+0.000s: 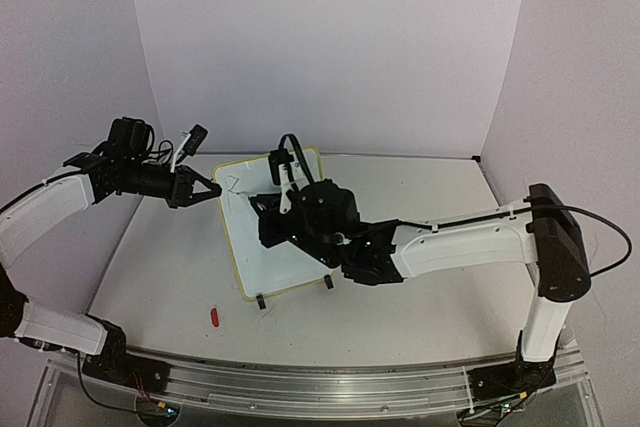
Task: Write a sentence on the whiteboard
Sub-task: Write on the whiteboard at the center of the board.
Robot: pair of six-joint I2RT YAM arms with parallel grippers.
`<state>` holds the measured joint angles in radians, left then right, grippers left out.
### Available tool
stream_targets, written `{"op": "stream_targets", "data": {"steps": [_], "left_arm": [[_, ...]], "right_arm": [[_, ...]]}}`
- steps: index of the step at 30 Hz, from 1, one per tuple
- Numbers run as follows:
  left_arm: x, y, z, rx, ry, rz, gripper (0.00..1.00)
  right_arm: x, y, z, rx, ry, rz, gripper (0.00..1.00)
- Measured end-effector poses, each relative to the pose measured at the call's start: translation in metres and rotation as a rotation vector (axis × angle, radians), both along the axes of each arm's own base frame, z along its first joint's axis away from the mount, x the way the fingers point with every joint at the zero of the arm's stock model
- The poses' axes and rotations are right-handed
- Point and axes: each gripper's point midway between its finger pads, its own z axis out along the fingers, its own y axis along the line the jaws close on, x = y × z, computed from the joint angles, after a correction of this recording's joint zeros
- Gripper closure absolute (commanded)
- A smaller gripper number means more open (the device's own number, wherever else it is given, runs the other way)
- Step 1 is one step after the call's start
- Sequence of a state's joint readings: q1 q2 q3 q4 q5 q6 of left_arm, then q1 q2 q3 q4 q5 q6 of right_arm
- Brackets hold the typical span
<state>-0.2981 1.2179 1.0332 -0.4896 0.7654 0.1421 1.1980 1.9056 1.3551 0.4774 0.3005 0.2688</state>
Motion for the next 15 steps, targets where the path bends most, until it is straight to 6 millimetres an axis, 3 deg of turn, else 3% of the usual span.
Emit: {"op": "stream_targets", "data": {"steps": [15], "left_arm": [[0.0002,0.0001,0.0000,-0.001,0.001,0.001,1.00]], "right_arm": [[-0.0026,-0.0002,-0.0049,0.006,0.021,0.014,1.00]]}}
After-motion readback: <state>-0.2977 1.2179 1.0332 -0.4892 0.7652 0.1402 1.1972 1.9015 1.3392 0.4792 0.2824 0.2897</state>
